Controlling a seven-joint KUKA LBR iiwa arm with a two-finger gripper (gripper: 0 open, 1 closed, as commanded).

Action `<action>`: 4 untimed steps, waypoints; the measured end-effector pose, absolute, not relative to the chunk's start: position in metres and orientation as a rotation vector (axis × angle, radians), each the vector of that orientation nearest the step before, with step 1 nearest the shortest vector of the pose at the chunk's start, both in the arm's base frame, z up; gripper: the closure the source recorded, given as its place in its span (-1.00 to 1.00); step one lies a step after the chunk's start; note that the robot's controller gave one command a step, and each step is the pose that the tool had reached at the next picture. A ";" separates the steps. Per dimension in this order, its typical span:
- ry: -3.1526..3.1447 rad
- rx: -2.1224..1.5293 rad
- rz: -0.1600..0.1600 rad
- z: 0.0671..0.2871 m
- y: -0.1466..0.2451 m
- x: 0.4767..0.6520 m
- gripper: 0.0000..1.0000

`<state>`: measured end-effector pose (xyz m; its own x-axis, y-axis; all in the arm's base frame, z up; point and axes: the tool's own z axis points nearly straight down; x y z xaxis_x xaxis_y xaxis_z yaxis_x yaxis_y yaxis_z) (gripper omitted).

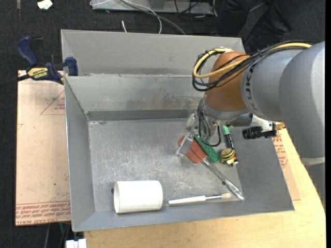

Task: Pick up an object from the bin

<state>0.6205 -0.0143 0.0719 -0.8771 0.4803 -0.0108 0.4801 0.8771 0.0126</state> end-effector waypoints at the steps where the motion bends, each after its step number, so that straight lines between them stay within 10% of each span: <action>1: 2.984 0.949 0.017 0.070 -0.060 0.581 -1.00; 2: 2.936 1.069 0.024 0.071 -0.070 0.567 1.00; 3: 2.935 1.070 0.025 0.071 -0.070 0.567 1.00; 4: 2.936 1.071 0.024 0.070 -0.070 0.566 -1.00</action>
Offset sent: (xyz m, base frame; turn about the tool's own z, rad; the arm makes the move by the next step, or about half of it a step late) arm -0.0548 -0.0558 -0.0019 0.1977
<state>0.5664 -0.0699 0.0701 -0.7652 0.6437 -0.0097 0.6434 0.7652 0.0201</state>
